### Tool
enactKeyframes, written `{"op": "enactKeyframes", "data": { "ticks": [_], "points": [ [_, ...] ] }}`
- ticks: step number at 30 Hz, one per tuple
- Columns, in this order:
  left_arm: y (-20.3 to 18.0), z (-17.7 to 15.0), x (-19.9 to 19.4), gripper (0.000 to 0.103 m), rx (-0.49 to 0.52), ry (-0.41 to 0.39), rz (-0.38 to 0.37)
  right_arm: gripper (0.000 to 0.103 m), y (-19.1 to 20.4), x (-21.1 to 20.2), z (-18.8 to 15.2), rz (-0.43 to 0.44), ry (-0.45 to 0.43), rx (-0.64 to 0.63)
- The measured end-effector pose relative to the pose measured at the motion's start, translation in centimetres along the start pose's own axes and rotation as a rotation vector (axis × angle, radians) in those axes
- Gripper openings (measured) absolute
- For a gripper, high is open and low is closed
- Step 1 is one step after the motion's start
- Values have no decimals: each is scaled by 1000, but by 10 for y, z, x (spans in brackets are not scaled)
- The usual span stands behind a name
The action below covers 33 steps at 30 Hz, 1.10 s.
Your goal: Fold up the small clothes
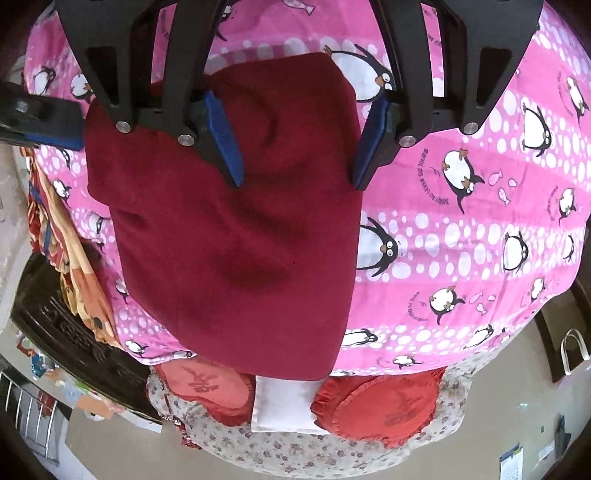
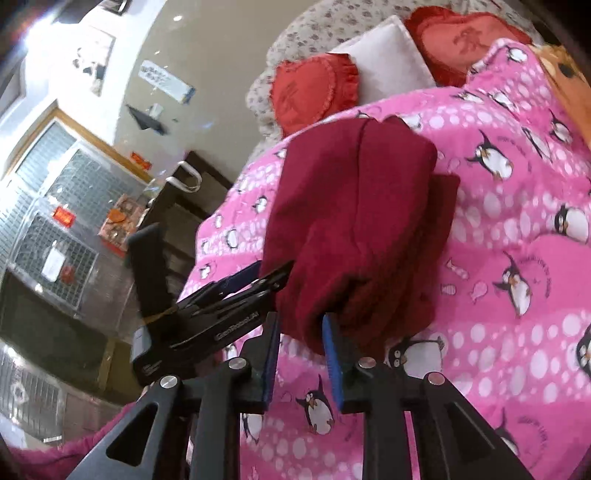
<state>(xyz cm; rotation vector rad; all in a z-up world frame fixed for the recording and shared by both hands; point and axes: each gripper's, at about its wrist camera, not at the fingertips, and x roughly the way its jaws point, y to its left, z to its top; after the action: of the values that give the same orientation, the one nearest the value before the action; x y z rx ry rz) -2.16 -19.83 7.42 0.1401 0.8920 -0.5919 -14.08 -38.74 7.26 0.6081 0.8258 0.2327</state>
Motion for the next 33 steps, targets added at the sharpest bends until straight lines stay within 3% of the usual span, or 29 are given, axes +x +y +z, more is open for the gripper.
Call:
{"op": "enactKeyframes", "data": {
  "ticks": [2, 3, 4, 7, 10, 16, 19, 20, 21, 22, 27, 30, 31, 33],
  "points": [
    [2, -2, 0, 61, -8, -3, -15, 21, -4, 9, 0, -43, -8, 14],
    [2, -2, -1, 61, -6, -3, -19, 11, -9, 7, -3, -54, -23, 31],
    [2, -3, -1, 61, -3, -2, -21, 7, -11, 3, -6, -55, -36, 38],
    [4, -3, -1, 65, -2, 8, -41, 6, -15, -9, -12, -152, -68, 13],
    [4, -4, 2, 66, -6, 24, -53, 3, -27, 9, -12, -224, -20, 17],
    [5, -4, 1, 66, -9, 23, -53, 3, -10, -9, -10, -235, -62, -12],
    [8, -1, 1, 66, -17, 36, -63, 9, 6, -28, -4, -280, -141, -51],
    [8, 0, 0, 66, -17, 39, -63, 20, 8, -32, -2, -275, -164, -54],
    [7, 1, -1, 66, -15, 39, -61, 42, 10, -33, 0, -274, -177, -53],
    [7, 1, -2, 66, -12, 38, -60, 51, 11, -31, 3, -276, -187, -55],
    [2, 4, 0, 66, 19, 38, -52, 54, 14, -1, 20, -298, -164, -110],
    [4, 6, 3, 66, 10, 50, -69, 54, -3, 28, 25, -403, -114, -115],
    [7, 9, 2, 66, 6, 63, -93, 54, -14, 35, 25, -405, -95, -97],
    [14, 14, -1, 66, -9, 63, -136, 60, -34, 32, 24, -324, -100, -13]
  ]
}}
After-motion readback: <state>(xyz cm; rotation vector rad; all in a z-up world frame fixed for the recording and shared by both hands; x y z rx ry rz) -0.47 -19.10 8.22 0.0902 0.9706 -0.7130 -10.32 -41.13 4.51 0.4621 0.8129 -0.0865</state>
